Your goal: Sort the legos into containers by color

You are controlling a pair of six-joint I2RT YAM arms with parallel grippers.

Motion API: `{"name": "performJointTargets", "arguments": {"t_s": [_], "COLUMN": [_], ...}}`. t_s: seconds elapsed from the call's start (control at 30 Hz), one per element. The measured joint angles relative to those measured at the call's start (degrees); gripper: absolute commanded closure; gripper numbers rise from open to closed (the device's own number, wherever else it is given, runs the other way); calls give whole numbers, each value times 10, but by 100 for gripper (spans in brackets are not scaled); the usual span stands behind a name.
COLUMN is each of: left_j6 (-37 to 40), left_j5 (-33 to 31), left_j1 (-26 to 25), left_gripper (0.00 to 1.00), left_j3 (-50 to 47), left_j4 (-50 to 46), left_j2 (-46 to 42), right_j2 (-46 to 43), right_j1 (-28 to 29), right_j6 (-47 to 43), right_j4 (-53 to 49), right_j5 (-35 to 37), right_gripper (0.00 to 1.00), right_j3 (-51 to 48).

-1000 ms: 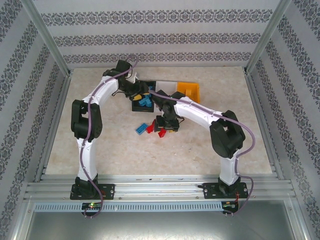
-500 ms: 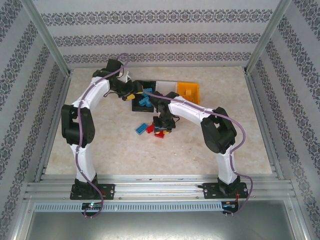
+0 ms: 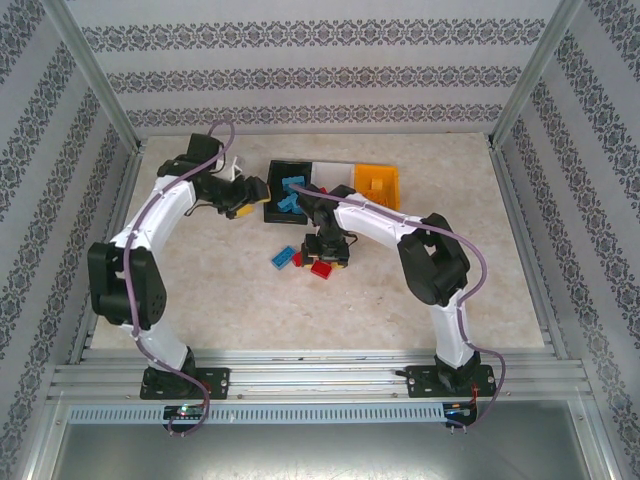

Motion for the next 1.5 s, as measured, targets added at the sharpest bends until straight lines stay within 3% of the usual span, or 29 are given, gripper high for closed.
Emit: {"name": "performJointTargets", "arguments": {"t_s": [0.37, 0.5, 0.7, 1.13, 1.27, 1.3, 1.33, 1.5], "left_j6": [9, 14, 15, 15, 14, 12, 7, -47], "left_j5": [0, 0, -1, 0, 6, 14, 20, 57], "left_j1": [0, 4, 10, 11, 11, 11, 11, 11], "left_gripper": [35, 35, 35, 33, 26, 20, 2, 0], "left_j3": [-90, -105, -114, -156, -191, -209, -228, -323], "left_j4": [-2, -3, -4, -4, 3, 10, 18, 75], "left_j2": [-78, -96, -107, -129, -142, -147, -151, -163], "right_j2": [49, 55, 50, -31, -87, -103, -114, -131], "right_j1": [6, 9, 10, 0, -39, -58, -76, -158], "right_j6": [19, 22, 27, 32, 40, 49, 58, 126], "right_j4": [-4, -9, -7, -10, 9, 24, 40, 132], "right_j5": [2, 9, 19, 41, 16, 3, -11, -74], "right_gripper": [27, 34, 57, 58, 57, 57, 57, 57], "right_j3": [14, 23, 15, -32, -34, -37, -41, -50]}}
